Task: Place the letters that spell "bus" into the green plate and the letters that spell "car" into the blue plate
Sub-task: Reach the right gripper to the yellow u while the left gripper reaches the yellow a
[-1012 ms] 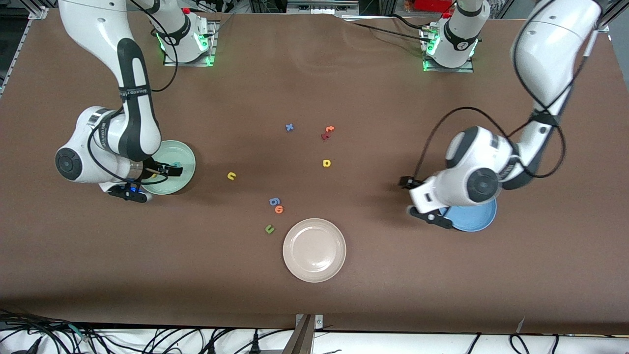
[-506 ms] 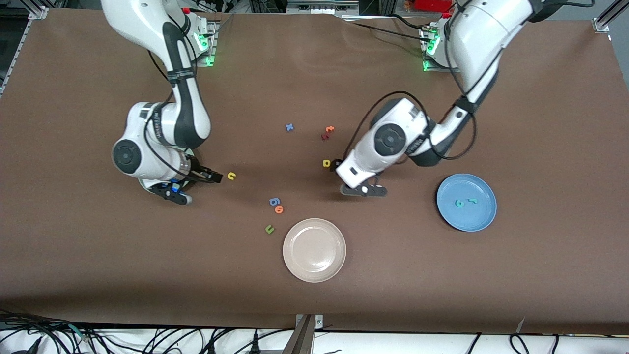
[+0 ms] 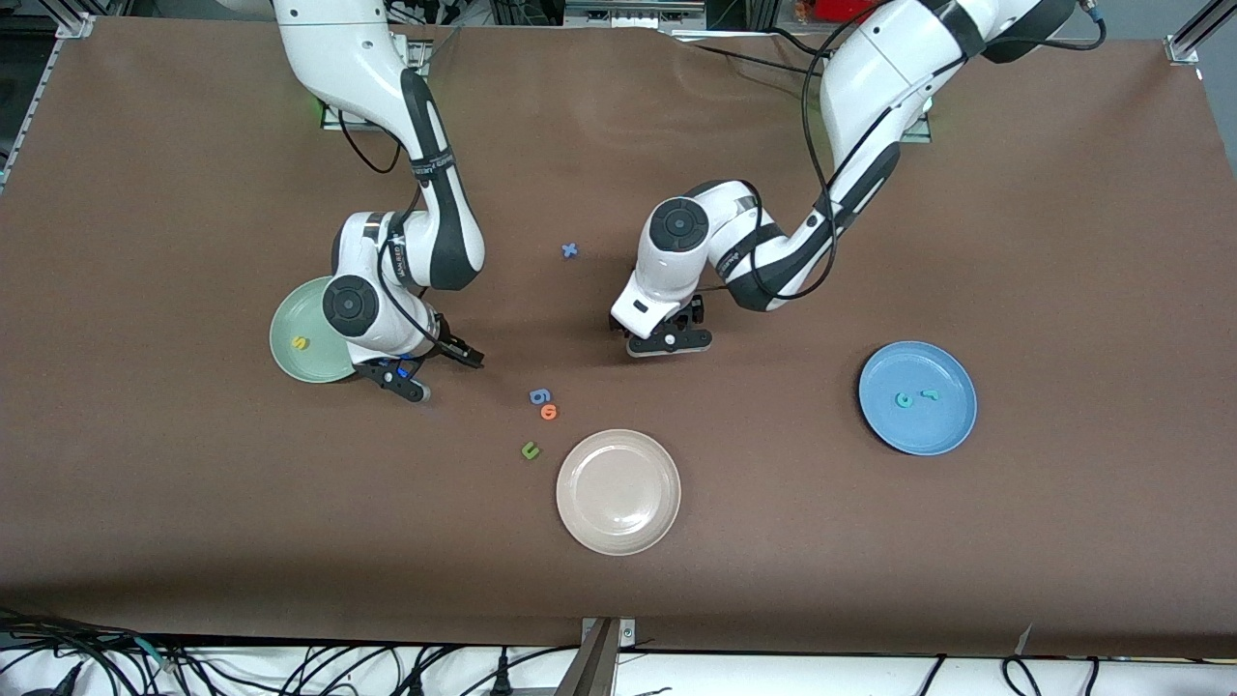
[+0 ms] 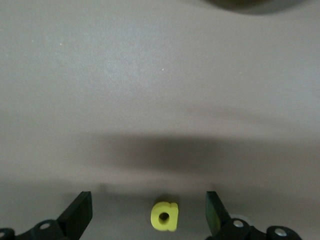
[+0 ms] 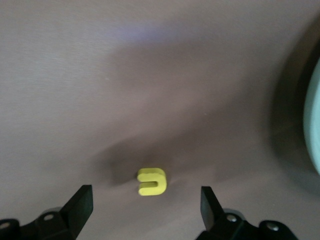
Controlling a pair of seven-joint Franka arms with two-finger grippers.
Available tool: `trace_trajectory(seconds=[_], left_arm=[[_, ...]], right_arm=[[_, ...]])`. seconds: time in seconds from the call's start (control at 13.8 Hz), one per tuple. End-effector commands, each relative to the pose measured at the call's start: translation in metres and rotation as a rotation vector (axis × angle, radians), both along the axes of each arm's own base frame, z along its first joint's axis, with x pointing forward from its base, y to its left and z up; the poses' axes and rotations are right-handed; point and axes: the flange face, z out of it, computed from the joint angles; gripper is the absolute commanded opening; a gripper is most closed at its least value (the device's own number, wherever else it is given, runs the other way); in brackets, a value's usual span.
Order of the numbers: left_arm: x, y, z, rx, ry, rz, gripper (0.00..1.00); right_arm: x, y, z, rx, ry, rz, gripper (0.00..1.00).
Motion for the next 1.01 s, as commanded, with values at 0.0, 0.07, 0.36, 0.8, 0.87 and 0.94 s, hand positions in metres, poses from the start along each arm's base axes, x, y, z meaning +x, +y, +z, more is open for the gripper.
trace_trajectory(seconds=[0.0,0.07,0.36,0.8,0.87,0.94], left_arm=[[-0.002,-0.006,-0.006,0.008,-0.023,0.018,0.97],[-0.006,-0.010,-0.008,0.009,-0.018,0.024,0.93],[-0.017,-0.019,-0.014,0.013,-0.008,0.013,0.78],[-0.016,-0.020,-0.012,0.013,-0.007,0.015,0.47],[-0.017,-0.020,-0.013,0.014,-0.005,0.014,0.44],[-0.017,-0.020,-0.012,0.015,-0.005,0.014,0.40]], right_arm=[[-0.006,-0.013,-0.007,0.002,-0.031,-0.044,0.94],[-0.010,-0.009,-0.011,0.010,-0.036,-0.045,0.94],[-0.011,-0.007,-0.012,0.046,-0.037,-0.085,0.79],[-0.011,-0.008,-0.015,0.049,-0.038,-0.075,0.36],[-0.011,-0.008,-0.015,0.050,-0.038,-0.075,0.25],[-0.011,-0.008,-0.015,0.051,-0.038,-0.072,0.15]])
